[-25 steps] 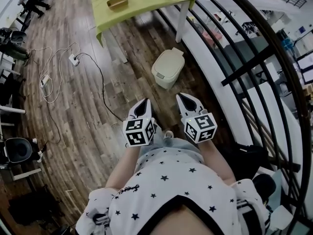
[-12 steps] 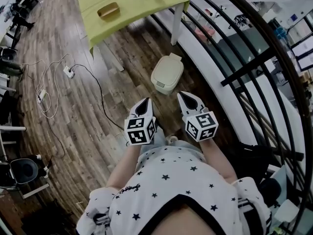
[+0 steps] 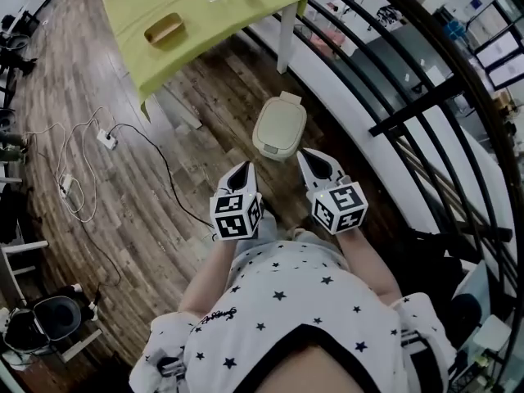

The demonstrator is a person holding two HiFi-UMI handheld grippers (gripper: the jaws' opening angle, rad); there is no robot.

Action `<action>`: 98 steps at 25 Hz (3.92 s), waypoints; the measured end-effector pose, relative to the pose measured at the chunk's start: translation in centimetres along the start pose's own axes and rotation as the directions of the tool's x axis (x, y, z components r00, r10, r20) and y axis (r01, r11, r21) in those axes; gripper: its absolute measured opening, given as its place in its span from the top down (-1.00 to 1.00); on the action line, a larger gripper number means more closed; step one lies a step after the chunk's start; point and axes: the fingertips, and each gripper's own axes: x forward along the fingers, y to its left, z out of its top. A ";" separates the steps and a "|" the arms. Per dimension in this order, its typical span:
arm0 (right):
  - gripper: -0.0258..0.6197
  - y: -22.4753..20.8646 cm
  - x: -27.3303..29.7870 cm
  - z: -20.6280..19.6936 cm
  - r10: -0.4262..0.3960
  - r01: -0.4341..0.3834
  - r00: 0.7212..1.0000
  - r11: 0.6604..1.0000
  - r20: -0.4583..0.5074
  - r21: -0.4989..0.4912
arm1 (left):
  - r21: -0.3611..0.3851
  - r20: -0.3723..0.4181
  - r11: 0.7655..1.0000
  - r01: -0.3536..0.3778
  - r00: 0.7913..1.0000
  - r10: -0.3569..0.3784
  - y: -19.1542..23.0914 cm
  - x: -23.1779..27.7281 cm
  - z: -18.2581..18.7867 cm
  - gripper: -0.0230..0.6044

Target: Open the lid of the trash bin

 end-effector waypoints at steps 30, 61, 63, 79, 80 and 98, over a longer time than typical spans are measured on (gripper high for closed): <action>0.94 -2.9 7.7 -3.8 -0.304 0.309 0.951 0.941 -0.063 0.138 | 0.063 -0.263 0.967 0.245 0.939 -0.220 5.6 13.4 -3.5 0.89; 0.94 -10.6 13.4 -19.5 -0.210 0.255 0.949 0.950 -0.234 0.180 | 0.111 -0.467 0.963 0.244 0.868 -0.166 8.2 28.5 -21.8 0.89; 0.94 -10.8 13.5 -20.6 -0.204 0.253 0.948 0.949 -0.243 0.188 | 0.119 -0.476 0.964 0.238 0.866 -0.155 8.4 29.4 -22.9 0.89; 0.94 -12.4 14.2 -26.8 -0.200 0.271 0.936 0.935 -0.291 0.229 | 0.104 -0.526 0.975 0.194 0.843 -0.112 9.9 35.3 -30.0 0.89; 0.94 -12.5 14.2 -27.0 -0.201 0.273 0.935 0.934 -0.292 0.231 | 0.105 -0.529 0.975 0.195 0.841 -0.111 9.9 35.6 -30.2 0.89; 0.94 -13.5 14.0 -28.3 -0.209 0.288 0.931 0.924 -0.298 0.250 | 0.124 -0.565 0.976 0.180 0.822 -0.080 10.6 37.8 -32.6 0.89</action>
